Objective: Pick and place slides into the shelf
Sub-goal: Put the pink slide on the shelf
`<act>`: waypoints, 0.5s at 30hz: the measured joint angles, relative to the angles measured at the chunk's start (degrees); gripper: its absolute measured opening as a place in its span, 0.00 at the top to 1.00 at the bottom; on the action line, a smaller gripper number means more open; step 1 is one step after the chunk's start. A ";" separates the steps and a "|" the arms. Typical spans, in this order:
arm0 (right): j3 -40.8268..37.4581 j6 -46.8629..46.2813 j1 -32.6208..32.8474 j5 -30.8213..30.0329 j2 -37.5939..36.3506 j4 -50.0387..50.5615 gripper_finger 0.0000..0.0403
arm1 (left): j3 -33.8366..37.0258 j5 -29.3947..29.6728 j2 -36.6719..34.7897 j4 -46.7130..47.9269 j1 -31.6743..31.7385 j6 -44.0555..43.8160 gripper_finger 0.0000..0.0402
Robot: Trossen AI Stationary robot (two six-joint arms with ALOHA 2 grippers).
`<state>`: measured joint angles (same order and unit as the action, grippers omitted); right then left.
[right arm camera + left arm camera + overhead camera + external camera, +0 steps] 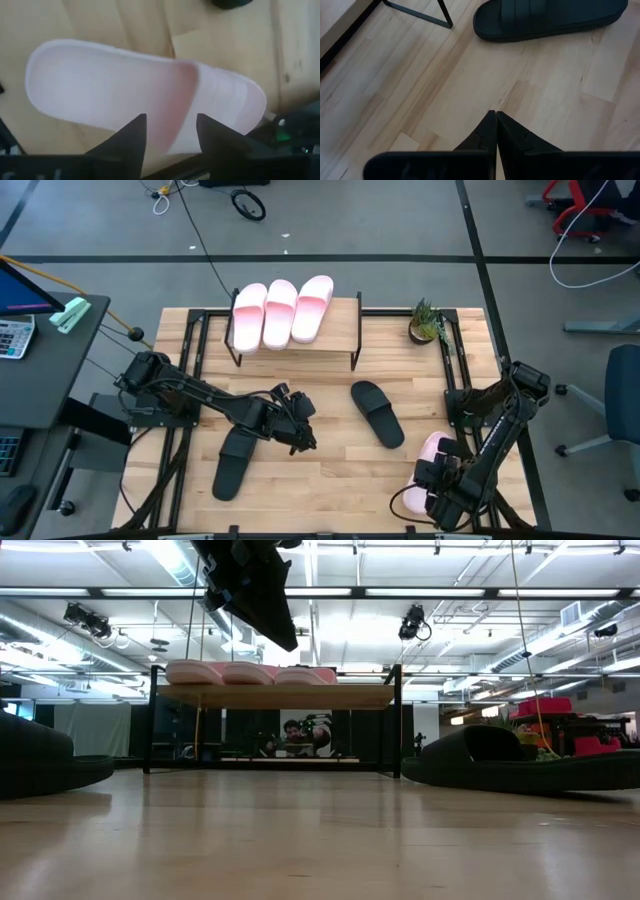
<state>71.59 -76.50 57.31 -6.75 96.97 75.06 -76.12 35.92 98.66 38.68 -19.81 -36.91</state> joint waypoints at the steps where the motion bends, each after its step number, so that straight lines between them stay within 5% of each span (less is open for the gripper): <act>1: 0.00 -0.47 0.25 -0.98 0.00 0.03 0.54 | 0.00 0.00 0.00 0.00 0.00 0.00 0.97; 15: -8.68 -3.01 0.63 -0.56 0.04 -2.73 0.53 | 0.00 0.01 -0.01 0.04 0.00 0.04 0.94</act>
<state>62.91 -79.51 57.93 -7.31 97.01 72.33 -76.12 35.93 98.65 38.72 -19.81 -36.86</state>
